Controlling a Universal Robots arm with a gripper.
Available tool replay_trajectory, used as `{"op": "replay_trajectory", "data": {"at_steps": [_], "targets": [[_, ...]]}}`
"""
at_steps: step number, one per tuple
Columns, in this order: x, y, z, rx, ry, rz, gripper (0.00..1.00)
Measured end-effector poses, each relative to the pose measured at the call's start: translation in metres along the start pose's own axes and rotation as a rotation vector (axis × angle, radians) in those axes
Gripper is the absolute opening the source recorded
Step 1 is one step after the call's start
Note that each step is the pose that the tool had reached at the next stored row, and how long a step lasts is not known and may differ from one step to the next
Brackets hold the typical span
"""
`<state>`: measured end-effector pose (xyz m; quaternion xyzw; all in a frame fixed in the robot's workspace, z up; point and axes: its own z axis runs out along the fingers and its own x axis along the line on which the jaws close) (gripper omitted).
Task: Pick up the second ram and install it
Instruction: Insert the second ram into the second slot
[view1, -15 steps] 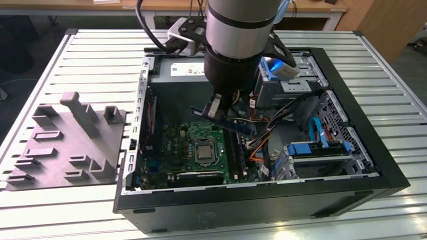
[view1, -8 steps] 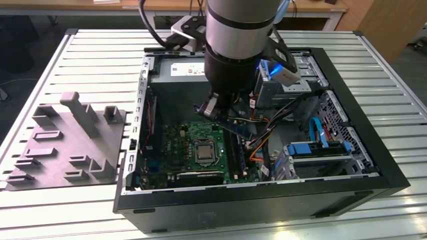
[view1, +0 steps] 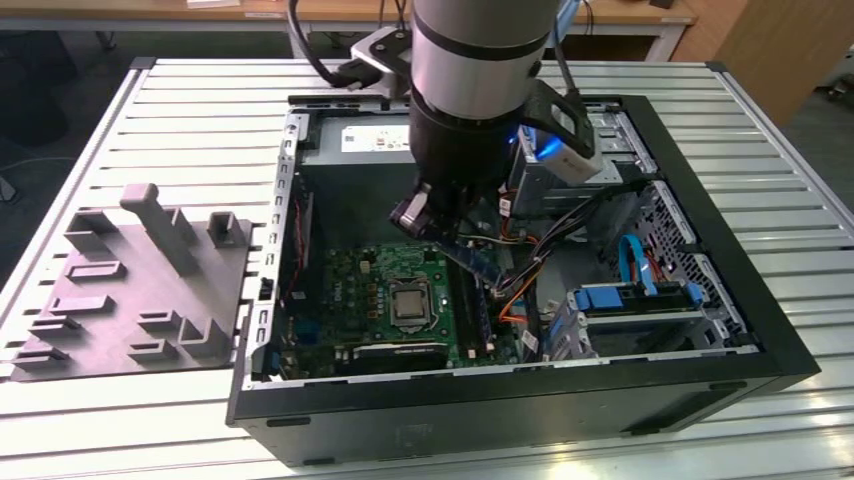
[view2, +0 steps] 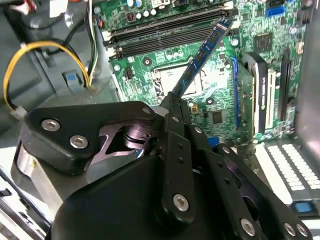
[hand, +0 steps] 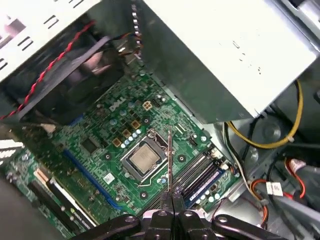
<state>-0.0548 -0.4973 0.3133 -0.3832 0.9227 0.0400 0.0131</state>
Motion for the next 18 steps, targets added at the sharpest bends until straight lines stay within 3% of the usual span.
{"op": "replay_trajectory", "data": {"at_steps": [18], "targets": [[0.0001, -0.0001, 0.0019, 0.0179, -0.0209, 0.326, 0.11]]}}
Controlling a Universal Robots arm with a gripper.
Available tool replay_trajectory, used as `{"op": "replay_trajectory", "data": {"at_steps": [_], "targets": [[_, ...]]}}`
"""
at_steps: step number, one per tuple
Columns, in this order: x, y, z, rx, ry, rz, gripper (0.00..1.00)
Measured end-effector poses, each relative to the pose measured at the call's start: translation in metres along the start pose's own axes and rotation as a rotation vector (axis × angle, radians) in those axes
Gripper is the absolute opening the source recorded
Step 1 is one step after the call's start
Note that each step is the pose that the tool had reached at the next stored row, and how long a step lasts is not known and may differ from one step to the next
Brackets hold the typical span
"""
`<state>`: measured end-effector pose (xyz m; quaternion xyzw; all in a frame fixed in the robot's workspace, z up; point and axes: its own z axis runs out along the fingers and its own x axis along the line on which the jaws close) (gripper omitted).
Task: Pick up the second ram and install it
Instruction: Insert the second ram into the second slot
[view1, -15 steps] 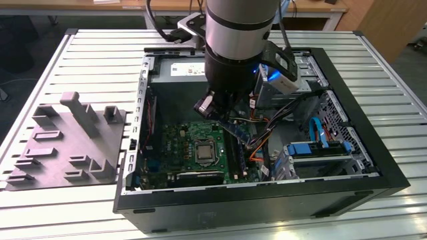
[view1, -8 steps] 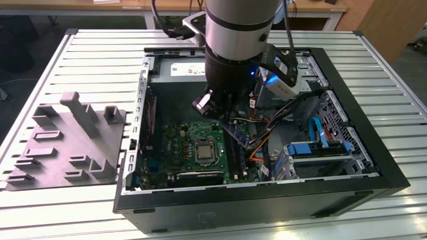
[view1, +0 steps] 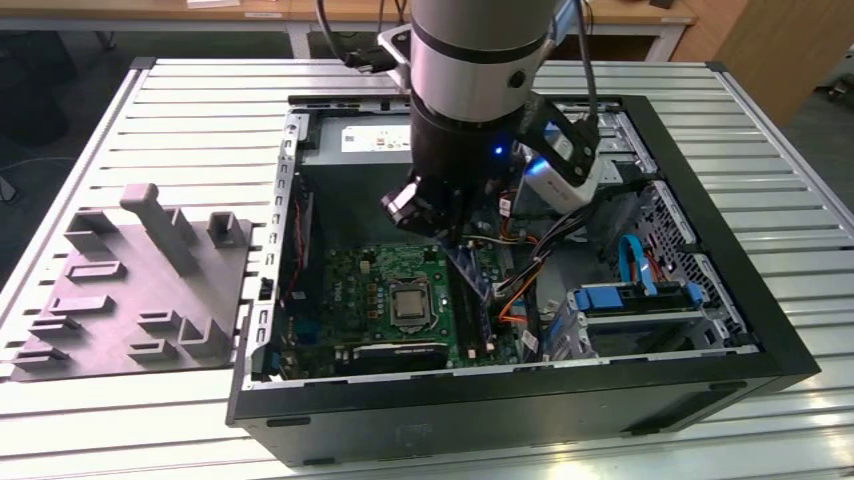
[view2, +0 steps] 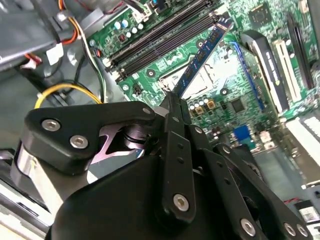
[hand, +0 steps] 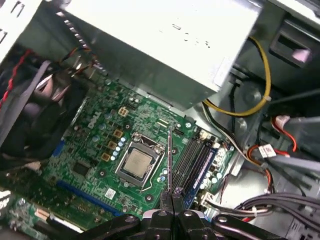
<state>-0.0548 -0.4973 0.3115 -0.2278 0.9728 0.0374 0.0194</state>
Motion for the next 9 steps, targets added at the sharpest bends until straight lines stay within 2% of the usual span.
{"op": "replay_trajectory", "data": {"at_steps": [9], "targets": [[0.0001, -0.0001, 0.0017, 0.009, -0.0105, 0.163, 0.11]]}}
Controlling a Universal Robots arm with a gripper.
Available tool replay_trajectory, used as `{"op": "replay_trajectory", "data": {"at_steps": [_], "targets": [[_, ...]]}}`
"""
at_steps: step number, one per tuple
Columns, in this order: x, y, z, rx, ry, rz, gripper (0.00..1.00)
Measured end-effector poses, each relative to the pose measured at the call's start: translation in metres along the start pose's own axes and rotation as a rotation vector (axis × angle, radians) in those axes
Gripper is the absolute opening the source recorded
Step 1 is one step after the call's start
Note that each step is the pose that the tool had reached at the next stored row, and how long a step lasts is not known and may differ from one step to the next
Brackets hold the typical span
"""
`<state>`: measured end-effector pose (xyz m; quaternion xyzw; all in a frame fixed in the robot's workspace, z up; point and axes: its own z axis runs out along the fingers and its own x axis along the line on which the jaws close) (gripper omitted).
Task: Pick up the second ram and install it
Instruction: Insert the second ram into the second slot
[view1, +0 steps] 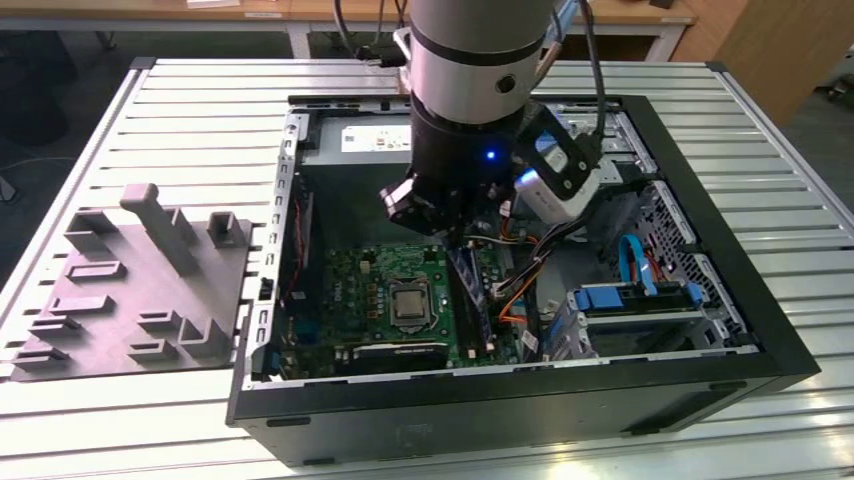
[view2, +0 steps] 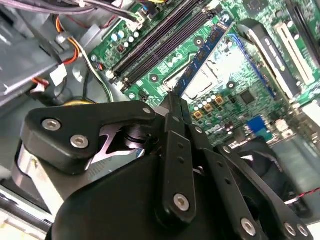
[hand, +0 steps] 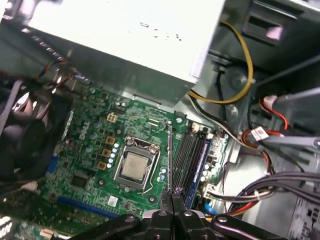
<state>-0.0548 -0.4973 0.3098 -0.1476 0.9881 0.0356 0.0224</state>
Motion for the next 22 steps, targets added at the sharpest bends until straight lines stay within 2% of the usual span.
{"op": "replay_trajectory", "data": {"at_steps": [12, 18, 22], "targets": [[0.0002, -0.0002, 0.0029, 0.0118, -0.0138, 0.216, 0.11], [0.0003, -0.0004, 0.0063, 0.0111, -0.0148, 0.229, 0.11], [0.0006, -0.0007, 0.0113, 0.0125, -0.0171, 0.262, 0.11]]}}
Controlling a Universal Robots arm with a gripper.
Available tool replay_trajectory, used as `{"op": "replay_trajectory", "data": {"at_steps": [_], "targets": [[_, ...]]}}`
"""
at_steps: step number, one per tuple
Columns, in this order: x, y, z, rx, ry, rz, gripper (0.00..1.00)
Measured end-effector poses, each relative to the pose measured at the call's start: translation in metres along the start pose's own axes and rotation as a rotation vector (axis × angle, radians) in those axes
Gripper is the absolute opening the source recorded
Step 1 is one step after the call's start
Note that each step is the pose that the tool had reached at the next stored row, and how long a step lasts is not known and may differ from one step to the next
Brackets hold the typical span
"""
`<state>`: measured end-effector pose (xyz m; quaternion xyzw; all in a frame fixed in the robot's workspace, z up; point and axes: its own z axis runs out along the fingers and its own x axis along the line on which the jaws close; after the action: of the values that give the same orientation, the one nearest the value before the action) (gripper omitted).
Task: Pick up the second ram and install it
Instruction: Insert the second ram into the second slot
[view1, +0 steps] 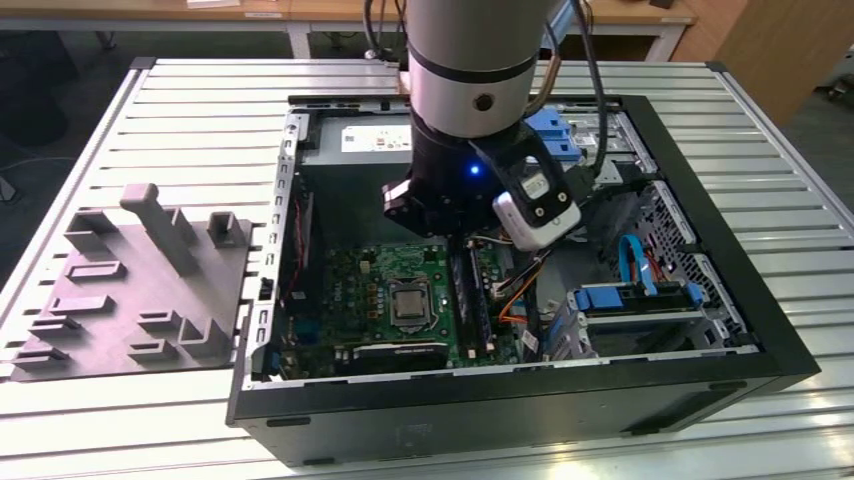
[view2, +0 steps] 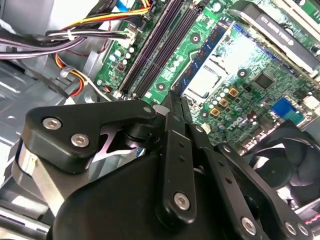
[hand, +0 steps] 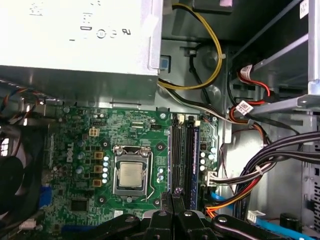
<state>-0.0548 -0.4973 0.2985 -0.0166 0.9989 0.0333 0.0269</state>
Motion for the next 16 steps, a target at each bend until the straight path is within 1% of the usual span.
{"op": "replay_trajectory", "data": {"at_steps": [1, 5, 12, 16], "targets": [[0.0, -0.0001, 0.0012, -0.0001, -0.0004, 0.006, 0.11], [0.0001, -0.0001, 0.0021, -0.0006, -0.0006, 0.008, 0.11], [0.0007, -0.0008, 0.0122, -0.0005, -0.0006, 0.008, 0.11], [0.0008, -0.0009, 0.0132, -0.0002, -0.0005, 0.008, 0.11]]}}
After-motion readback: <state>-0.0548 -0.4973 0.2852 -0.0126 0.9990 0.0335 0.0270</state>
